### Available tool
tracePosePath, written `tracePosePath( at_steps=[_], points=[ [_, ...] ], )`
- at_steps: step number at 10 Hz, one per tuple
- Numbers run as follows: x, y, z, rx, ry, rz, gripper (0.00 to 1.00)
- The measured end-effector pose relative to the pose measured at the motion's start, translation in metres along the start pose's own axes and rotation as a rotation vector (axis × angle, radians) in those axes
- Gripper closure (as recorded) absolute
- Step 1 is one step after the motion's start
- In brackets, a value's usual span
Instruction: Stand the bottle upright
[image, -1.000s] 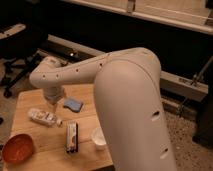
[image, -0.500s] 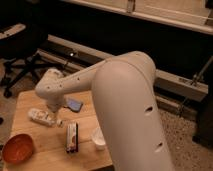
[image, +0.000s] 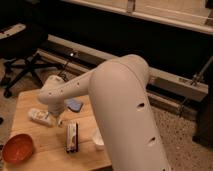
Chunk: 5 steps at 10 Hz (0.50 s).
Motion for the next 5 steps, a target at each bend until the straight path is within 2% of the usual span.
tracePosePath(
  at_steps=[5],
  points=[
    [-0.004,-0.001,0.032,-0.053,0.001,-0.036,0.35]
  ],
)
